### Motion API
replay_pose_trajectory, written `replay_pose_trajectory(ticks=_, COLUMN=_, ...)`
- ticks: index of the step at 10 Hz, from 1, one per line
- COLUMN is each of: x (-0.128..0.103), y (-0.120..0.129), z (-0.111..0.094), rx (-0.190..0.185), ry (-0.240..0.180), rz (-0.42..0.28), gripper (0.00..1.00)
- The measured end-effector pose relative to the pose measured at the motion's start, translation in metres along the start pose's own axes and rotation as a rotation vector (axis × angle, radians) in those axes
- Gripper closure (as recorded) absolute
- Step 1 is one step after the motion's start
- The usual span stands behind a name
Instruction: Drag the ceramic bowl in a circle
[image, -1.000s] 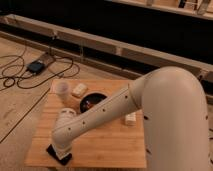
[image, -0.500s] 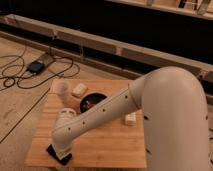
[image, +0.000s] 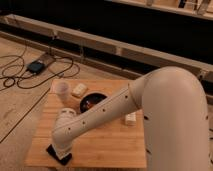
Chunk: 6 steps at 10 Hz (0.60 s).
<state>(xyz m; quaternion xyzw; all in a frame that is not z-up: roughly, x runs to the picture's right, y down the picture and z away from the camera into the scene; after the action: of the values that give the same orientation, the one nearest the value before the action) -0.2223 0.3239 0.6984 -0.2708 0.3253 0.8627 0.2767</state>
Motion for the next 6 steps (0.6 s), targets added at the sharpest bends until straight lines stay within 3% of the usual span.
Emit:
replay_pose_trajectory(ticks=3, x=0.0, y=0.0, z=0.0, rx=0.0, ry=0.0, rz=0.0, gripper=0.85)
replay_pose_trajectory(ticks=4, x=0.0, y=0.0, z=0.0, rx=0.0, ry=0.0, rz=0.0, gripper=0.83)
replay_pose_trajectory(ticks=6, x=0.0, y=0.0, z=0.0, rx=0.0, ry=0.0, rz=0.0, gripper=0.62)
